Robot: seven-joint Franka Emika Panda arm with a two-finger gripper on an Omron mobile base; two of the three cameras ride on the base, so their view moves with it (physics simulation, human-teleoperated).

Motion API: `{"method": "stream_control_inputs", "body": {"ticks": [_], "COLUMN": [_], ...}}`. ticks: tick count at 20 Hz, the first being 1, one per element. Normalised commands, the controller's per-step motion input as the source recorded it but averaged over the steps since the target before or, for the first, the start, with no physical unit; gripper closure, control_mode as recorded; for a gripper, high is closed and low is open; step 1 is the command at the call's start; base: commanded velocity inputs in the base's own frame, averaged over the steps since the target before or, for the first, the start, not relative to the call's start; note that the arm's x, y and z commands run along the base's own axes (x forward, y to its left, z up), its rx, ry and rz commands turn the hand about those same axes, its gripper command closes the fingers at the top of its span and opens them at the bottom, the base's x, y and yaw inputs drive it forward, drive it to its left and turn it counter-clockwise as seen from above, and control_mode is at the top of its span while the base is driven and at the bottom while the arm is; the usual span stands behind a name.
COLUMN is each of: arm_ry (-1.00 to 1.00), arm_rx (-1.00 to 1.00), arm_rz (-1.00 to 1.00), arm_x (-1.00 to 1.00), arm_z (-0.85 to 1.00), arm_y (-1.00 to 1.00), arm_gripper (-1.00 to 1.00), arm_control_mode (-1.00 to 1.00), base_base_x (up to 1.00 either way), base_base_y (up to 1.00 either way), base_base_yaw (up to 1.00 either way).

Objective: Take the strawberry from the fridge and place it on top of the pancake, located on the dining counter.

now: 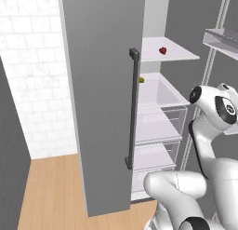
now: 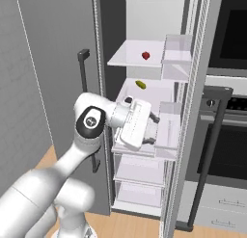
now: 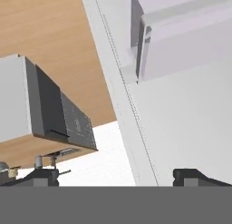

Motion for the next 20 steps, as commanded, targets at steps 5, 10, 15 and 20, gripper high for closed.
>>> {"method": "stream_control_inputs", "body": {"ticks": [5, 10, 15, 20], "arm_ry": [-0.18, -0.38, -0.45, -0.51], "arm_rx": [0.15, 0.33, 0.51, 0.54], "arm_rz": [-0.09, -0.36, -0.40, -0.43], "arm_x": [0.00, 0.03, 0.02, 0.00], "arm_z": [-0.12, -0.40, -0.41, -0.40], "arm_y": [1.00, 1.00, 0.82, 0.69], "arm_gripper": [-1.00, -1.00, -1.00, -1.00], "arm_control_mode": [-1.00, -1.00, -1.00, -1.00], "base_base_x": [0.00, 0.00, 0.00, 0.00], "base_base_y": [0.00, 0.00, 0.00, 0.00], "base_base_yaw": [0.00, 0.00, 0.00, 0.00]}}
